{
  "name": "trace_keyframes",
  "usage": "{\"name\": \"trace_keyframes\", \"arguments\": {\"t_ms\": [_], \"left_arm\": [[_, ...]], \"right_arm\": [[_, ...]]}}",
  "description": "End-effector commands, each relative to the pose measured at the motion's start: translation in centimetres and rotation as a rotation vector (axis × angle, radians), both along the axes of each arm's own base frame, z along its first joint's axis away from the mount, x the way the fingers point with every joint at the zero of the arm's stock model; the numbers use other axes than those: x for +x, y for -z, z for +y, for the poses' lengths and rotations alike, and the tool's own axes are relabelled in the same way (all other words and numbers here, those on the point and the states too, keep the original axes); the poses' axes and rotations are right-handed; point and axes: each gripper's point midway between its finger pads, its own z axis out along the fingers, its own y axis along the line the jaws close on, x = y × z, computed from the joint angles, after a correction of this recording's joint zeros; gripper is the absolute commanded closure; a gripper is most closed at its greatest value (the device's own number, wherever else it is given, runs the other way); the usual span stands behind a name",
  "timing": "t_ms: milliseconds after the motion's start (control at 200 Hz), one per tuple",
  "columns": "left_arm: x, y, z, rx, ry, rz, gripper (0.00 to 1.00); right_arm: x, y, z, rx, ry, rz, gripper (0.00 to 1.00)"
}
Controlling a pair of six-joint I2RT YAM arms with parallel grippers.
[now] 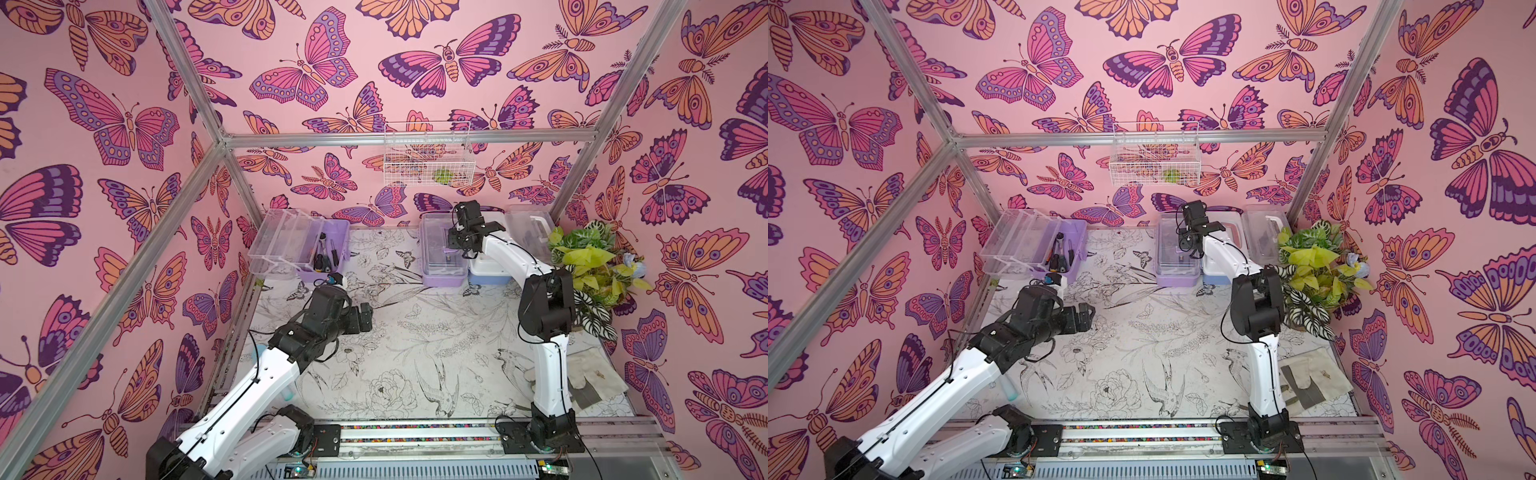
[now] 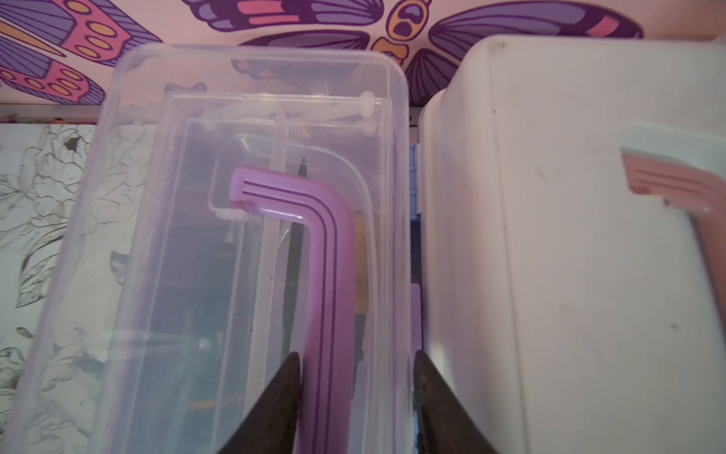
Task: Close toolboxes
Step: Move the toolbox to the center of the board.
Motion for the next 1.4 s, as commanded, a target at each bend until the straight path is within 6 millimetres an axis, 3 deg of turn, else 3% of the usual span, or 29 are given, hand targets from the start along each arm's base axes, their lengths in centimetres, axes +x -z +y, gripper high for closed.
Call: {"name": "trace_keyframes", "arguments": {"t_ms": [0,145,190,200,260,476,501,656,716,771,871,951,1122,1397], "left_arm": [[1.8,-0.9,0.3,0.044,0.002,-0.029,0.01],[5.7,-0.9,0.8,0.119,0.002,-0.013,0.01],[7.1,-1.3,1.2,0.134,0.0,-0.019,0.01],[7.7,-0.4,1.2,0.148,0.002,0.006,0.01],[9.9,0.1,1.5,0.165,0.009,0.017,0.01],[17.6,2.1,3.3,0.21,0.001,0.042,0.0],[18.3,2.6,3.4,0.209,0.0,0.055,0.03],[21.9,5.6,4.1,0.23,0.01,0.13,0.28],[22.9,7.0,4.4,0.242,0.012,0.164,0.31],[23.4,8.3,4.8,0.244,0.009,0.205,0.37],[24.0,10.2,6.0,0.258,-0.02,0.252,0.35],[24.2,11.4,6.6,0.255,-0.024,0.275,0.38],[23.4,12.9,6.5,0.249,-0.009,0.314,0.6],[20.8,13.4,6.1,0.239,-0.014,0.357,0.89]], "right_arm": [[-2.2,-2.7,0.6,0.052,-0.093,0.003,0.47],[-4.9,-6.8,1.1,0.107,-0.162,-0.08,0.37],[-6.2,-7.5,1.0,0.117,-0.172,-0.074,0.35],[-6.5,-7.6,1.0,0.119,-0.174,-0.071,0.35],[-8.4,-7.9,0.7,0.139,-0.175,-0.047,0.34],[-16.4,-6.2,0.9,0.237,-0.177,0.079,0.36],[-17.5,-6.8,0.8,0.253,-0.17,0.077,0.36],[-22.7,-4.8,1.1,0.267,-0.15,0.195,0.41],[-24.4,-4.1,1.3,0.265,-0.156,0.23,0.42],[-25.8,-3.7,1.3,0.263,-0.159,0.251,0.43],[-27.8,-3.1,1.0,0.279,-0.146,0.277,0.45],[-29.1,-2.7,0.6,0.302,-0.133,0.287,0.46],[-30.7,-2.1,-0.3,0.294,-0.113,0.298,0.48],[-31.3,-1.2,0.2,0.338,-0.12,0.32,0.49]]}}
